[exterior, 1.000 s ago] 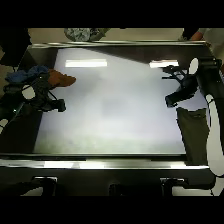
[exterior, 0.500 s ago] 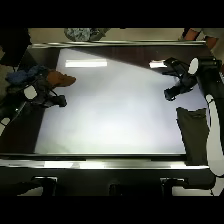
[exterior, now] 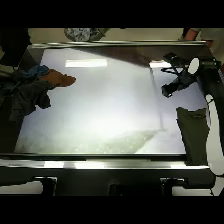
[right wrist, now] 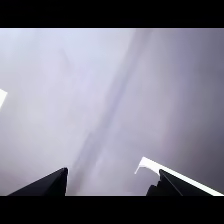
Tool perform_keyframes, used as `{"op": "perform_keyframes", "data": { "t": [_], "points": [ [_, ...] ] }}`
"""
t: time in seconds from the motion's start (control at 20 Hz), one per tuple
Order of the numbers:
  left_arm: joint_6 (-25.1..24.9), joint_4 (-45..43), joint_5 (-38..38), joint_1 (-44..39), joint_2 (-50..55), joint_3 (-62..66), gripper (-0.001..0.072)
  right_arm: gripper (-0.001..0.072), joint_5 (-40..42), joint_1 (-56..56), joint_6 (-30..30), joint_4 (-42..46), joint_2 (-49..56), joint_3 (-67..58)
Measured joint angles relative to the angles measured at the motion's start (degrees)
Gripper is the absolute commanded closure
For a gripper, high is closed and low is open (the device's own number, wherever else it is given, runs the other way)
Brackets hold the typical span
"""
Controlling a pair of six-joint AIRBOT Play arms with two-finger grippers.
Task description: Fold the shirts.
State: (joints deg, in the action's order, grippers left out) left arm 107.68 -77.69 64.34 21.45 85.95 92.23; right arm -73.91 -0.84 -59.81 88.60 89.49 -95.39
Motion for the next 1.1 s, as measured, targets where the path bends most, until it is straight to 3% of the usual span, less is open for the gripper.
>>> {"op": "perform_keyframes", "data": {
  "t": [0.25, 0.45, 0.75, 0.8, 0.85, 0.9, 1.1],
  "points": [
    [-2.89, 5.81, 5.29, 14.34, 1.97, -4.37, -0.0013, 0.0034, -3.15, 0.0, 2.73, -7.91, 0.07, 0.0],
    [-8.46, 13.11, -1.42, 17.07, 5.07, -9.57, -0.0013, 0.0034, -4.28, 0.0, 3.45, -11.74, 0.07, 0.0],
    [-14.86, 22.1, -13.44, 13.55, 12.72, -11.72, -0.0003, 0.0034, -8.33, 0.0, 3.63, -16.96, 0.07, 0.0],
    [-15.19, 22.58, -15.37, 12.7, 13.75, -11.8, 0.0161, 0.0034, -9.38, 0.0, 3.56, -18.03, 0.07, 0.0],
    [-15.19, 22.99, -16.92, 11.98, 14.6, -11.85, 0.0475, 0.0034, -10.36, 0.0, 3.23, -18.91, 0.07, 0.0],
    [-15.06, 23.17, -18.36, 11.43, 15.32, -11.91, 0.0679, 0.0034, -11.47, 0.0, 2.8, -19.85, 0.07, 0.0],
    [-14.1, 23.82, -20.63, 10.34, 14.71, -12.02, 0.0683, 0.0034, -14.49, 0.0, 1.95, -21.29, -0.07, 0.0]
  ]
}}
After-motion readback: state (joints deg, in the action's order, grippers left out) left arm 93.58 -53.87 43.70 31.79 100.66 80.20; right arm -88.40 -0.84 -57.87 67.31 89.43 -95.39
